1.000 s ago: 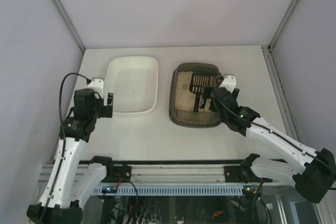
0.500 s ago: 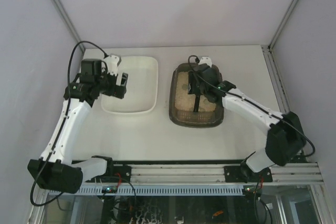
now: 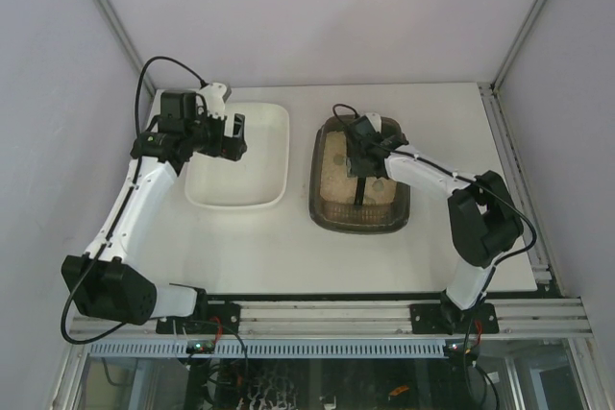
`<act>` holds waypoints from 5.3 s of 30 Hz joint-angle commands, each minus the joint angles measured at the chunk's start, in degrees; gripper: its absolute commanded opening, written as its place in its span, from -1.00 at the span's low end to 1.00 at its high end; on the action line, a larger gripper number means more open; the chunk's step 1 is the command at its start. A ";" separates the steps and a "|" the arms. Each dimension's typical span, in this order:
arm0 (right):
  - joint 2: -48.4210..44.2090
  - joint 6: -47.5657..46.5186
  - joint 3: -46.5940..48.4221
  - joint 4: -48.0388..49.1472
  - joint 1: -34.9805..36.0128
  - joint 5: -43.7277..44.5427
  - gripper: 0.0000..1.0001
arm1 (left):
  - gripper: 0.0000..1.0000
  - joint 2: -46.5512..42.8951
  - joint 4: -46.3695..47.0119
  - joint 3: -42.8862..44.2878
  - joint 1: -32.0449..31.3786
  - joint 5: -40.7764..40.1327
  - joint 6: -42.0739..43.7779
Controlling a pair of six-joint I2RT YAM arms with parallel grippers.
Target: Clean the litter box
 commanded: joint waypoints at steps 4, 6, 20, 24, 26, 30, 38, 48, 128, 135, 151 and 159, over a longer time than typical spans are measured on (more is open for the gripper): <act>2.35 2.15 1.98 0.02 0.91 0.98 -0.03 | 0.99 -1.17 3.84 1.93 -0.29 1.17 0.46; 3.07 2.70 2.22 -0.06 0.78 0.94 -0.03 | 0.99 -1.15 3.84 1.65 -0.30 0.85 0.92; 6.22 4.34 2.47 0.80 1.06 1.29 -0.61 | 0.99 0.82 4.11 0.76 -0.33 1.30 1.50; 3.88 4.23 2.44 -0.44 1.11 3.20 -1.00 | 0.99 2.63 2.56 3.16 -0.35 3.46 3.09; 1.55 3.30 2.44 -1.28 1.53 4.93 -1.00 | 0.99 5.72 -4.03 9.63 -0.45 11.01 6.92; -3.85 0.37 2.51 -1.60 1.59 6.05 -1.00 | 0.99 15.59 -16.72 25.38 -0.86 20.18 10.50; -8.63 -2.60 2.42 -1.90 -0.67 -1.17 -1.00 | 0.99 22.86 -16.55 34.59 -1.06 27.52 7.93; -15.98 -1.46 0.27 -4.61 2.87 -9.89 -1.00 | 0.99 30.95 -10.78 37.66 -8.42 30.54 -0.20; -35.23 14.45 -16.80 -14.20 -1.90 -18.77 -1.00 | 0.99 20.40 8.08 22.93 -11.51 19.71 -21.53; -19.12 9.29 -4.87 -18.94 -6.90 -23.40 -1.00 | 0.99 16.26 18.40 7.50 -15.53 -1.20 -35.92; 3.77 5.20 11.07 -19.49 -8.59 -35.87 -1.00 | 0.99 21.87 21.61 -0.50 -19.85 -7.62 -55.50; 7.16 3.93 14.74 -23.32 -5.62 -33.61 -1.00 | 0.99 28.47 18.91 4.39 -20.76 -7.04 -57.30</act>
